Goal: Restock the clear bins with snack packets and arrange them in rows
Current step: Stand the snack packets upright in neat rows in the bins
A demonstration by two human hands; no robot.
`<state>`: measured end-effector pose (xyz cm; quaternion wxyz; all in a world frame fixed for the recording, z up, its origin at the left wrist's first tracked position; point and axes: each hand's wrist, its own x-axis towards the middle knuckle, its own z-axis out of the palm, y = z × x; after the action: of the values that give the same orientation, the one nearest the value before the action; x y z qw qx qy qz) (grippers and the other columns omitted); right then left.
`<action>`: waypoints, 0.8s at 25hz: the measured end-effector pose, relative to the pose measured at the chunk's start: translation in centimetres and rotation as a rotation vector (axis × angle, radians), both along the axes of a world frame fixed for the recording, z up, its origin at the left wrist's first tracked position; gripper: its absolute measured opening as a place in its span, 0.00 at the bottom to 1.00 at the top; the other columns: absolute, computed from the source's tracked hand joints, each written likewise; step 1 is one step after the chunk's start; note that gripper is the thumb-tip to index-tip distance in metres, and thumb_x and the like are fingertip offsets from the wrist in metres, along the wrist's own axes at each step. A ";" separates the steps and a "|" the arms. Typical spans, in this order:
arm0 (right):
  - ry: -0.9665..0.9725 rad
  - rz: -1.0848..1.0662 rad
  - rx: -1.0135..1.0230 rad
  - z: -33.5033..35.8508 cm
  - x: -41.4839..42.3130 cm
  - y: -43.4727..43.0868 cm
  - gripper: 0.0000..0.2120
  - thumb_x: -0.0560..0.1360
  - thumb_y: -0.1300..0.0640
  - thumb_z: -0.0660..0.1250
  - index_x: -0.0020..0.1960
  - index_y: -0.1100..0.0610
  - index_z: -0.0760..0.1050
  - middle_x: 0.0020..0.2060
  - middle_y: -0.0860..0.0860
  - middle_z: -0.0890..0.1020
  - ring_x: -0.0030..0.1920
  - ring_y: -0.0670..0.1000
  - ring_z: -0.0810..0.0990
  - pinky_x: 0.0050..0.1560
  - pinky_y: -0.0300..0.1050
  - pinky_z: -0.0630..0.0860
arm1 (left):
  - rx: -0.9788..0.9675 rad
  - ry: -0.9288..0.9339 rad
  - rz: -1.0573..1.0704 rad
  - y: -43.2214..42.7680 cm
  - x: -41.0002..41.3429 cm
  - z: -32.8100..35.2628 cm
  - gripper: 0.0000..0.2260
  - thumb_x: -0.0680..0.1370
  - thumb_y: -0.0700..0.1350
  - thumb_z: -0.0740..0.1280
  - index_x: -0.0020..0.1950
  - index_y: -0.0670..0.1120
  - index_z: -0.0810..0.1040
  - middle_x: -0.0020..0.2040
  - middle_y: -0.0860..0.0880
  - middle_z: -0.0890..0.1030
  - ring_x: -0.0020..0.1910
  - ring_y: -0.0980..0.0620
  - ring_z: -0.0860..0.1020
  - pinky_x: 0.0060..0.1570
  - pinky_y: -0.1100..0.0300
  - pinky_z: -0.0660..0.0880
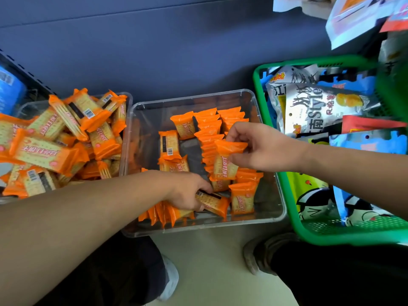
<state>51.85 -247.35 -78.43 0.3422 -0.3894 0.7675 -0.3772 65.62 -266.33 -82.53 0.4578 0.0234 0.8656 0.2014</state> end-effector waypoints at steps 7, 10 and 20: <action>-0.049 0.028 0.082 0.6 -0.7 -0.7 0.11 0.76 0.62 0.76 0.53 0.53 0.77 0.39 0.45 0.85 0.35 0.52 0.82 0.39 0.48 0.81 | 0.022 0.024 0.052 -0.9 0.4 0.8 0.24 0.80 0.54 0.72 0.75 0.52 0.74 0.59 0.54 0.78 0.57 0.52 0.78 0.60 0.56 0.76; -0.025 0.054 0.094 0.7 -0.4 -0.9 0.11 0.75 0.61 0.77 0.52 0.51 0.78 0.37 0.38 0.83 0.34 0.43 0.79 0.38 0.42 0.77 | 0.064 0.006 0.126 -1.2 0.9 1.3 0.18 0.79 0.52 0.74 0.68 0.55 0.77 0.60 0.57 0.78 0.60 0.53 0.78 0.65 0.52 0.77; 0.071 0.155 0.141 0.9 1.6 -2.0 0.10 0.72 0.58 0.77 0.48 0.47 0.79 0.43 0.45 0.85 0.46 0.47 0.84 0.49 0.47 0.82 | -0.104 0.226 0.109 -4.5 1.3 8.5 0.09 0.77 0.46 0.76 0.50 0.55 0.77 0.47 0.57 0.80 0.48 0.54 0.80 0.49 0.57 0.79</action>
<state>53.43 -249.32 -77.56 0.3693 -0.4358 0.7713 -0.2807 66.90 -270.83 -74.04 0.3462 -0.0250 0.9210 0.1769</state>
